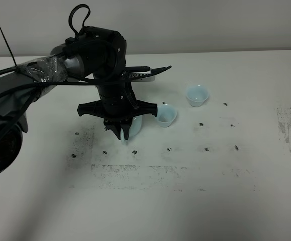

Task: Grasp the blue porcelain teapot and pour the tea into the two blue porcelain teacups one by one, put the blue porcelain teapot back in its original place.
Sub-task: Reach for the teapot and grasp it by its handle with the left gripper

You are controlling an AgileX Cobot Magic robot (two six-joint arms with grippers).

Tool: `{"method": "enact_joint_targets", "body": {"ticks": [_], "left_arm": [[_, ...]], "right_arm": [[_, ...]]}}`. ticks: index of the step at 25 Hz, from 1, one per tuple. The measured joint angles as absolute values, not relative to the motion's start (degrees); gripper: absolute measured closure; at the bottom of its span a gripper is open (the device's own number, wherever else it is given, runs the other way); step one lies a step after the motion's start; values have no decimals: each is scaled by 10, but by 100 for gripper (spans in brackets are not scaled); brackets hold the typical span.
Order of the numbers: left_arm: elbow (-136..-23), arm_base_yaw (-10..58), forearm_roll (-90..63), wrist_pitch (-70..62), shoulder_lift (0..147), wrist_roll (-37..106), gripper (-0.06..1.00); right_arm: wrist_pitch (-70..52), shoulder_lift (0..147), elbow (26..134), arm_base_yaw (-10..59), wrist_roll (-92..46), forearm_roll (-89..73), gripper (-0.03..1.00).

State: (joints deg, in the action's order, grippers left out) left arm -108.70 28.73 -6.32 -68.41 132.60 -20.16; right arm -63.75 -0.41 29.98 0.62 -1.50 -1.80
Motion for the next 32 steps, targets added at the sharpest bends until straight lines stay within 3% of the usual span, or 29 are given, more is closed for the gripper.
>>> {"method": "enact_joint_targets", "body": {"ticks": [32], "left_arm": [[-1087, 288, -24, -682, 1320, -128, 94]], "right_arm": [[-638, -4, 300, 6, -15, -18, 43]]}}
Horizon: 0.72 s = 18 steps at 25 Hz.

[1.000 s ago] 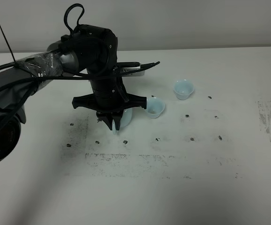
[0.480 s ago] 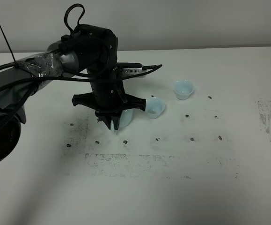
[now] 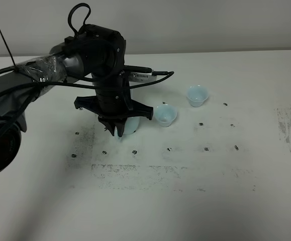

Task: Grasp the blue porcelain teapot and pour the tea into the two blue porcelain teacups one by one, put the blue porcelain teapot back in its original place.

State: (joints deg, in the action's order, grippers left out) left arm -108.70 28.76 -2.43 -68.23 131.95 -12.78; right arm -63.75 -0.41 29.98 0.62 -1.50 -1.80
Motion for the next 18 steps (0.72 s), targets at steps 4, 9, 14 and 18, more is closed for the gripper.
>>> {"method": "enact_joint_targets", "body": {"ticks": [4, 9, 14, 18], "left_arm": [[-1087, 288, -24, -680, 1315, -120, 94], [-1108, 288, -24, -683, 1315, -96, 94], [-1173, 284, -31, -684, 1313, -8, 94], [-1214, 269, -70, -684, 1307, 59, 94]], "right_arm": [[-638, -4, 300, 6, -15, -18, 43], [-638, -4, 300, 6, -15, -18, 43], [-638, -4, 300, 6, -15, -18, 43], [-638, -4, 300, 6, -15, -18, 43]]}}
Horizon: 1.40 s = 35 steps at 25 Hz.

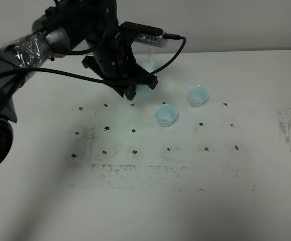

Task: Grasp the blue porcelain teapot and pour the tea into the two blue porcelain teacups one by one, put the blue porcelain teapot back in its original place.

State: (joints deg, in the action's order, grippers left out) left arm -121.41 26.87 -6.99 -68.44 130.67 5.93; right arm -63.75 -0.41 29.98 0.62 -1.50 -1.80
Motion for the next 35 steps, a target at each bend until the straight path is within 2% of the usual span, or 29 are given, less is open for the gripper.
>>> {"method": "enact_joint_targets", "body": {"ticks": [19, 35], "left_arm": [[-1222, 222, -46, -680, 1328, 389, 94], [-1226, 223, -68, -588, 1350, 519, 94]], "right_arm": [[-638, -4, 300, 6, -15, -18, 43], [-638, -4, 300, 6, -15, -18, 43]]}}
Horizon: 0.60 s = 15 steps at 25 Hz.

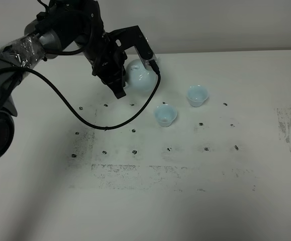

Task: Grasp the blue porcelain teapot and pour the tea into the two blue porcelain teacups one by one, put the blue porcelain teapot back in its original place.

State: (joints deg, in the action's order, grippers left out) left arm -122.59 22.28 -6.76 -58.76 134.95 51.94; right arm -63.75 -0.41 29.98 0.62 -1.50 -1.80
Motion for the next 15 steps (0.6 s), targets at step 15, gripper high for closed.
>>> {"method": "enact_joint_targets", "body": {"ticks": [15], "left_arm": [[-1228, 231, -113, -592, 1350, 650, 94]], "right_arm": [[-638, -4, 300, 6, -15, -18, 43]]}}
